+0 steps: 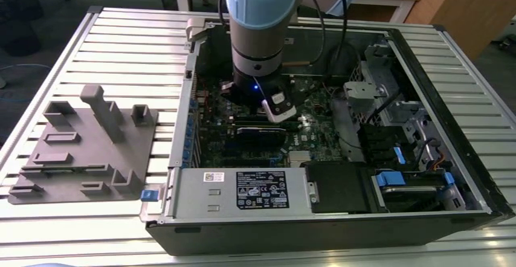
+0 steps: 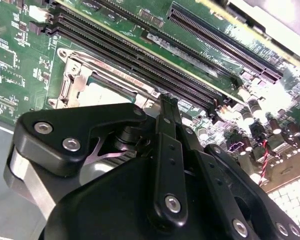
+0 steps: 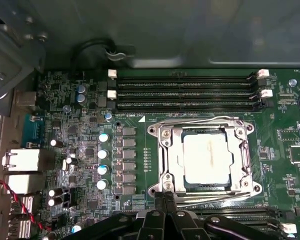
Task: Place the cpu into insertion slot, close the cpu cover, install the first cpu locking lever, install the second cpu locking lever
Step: 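Install the second cpu locking lever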
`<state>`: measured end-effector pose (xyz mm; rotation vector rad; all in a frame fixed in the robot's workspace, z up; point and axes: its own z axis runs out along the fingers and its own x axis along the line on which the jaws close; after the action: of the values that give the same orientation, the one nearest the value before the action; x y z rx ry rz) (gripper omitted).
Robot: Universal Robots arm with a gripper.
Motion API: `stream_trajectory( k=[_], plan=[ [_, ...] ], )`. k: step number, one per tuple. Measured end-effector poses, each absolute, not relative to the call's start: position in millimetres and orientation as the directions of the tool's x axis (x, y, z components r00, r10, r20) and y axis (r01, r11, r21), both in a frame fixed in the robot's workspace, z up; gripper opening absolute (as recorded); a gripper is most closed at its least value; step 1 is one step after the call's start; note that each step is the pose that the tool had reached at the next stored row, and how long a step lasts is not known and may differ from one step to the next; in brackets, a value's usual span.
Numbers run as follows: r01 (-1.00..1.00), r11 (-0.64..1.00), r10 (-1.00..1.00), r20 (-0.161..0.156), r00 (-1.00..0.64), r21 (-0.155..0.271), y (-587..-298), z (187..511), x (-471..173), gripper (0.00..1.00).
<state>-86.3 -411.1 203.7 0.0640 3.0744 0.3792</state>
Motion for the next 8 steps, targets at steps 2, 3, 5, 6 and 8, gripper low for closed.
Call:
stream_trajectory(
  k=[2,3,5,6,8],
  plan=[
    [0.035,0.966,0.047,-0.038,-0.998,0.257,-413.0,202.6,-86.6,0.11],
    [0.035,0.963,0.047,-0.037,-0.998,0.265,-413.8,202.0,-86.7,0.11],
    [0.035,0.96,0.047,-0.037,-0.998,0.277,-414.9,200.7,-87.0,0.11],
    [0.035,0.96,0.048,-0.038,-0.998,0.279,-415.2,199.9,-87.1,0.11],
    [0.035,0.959,0.048,-0.038,-0.998,0.281,-415.4,197.6,-87.3,0.11]
  ],
)
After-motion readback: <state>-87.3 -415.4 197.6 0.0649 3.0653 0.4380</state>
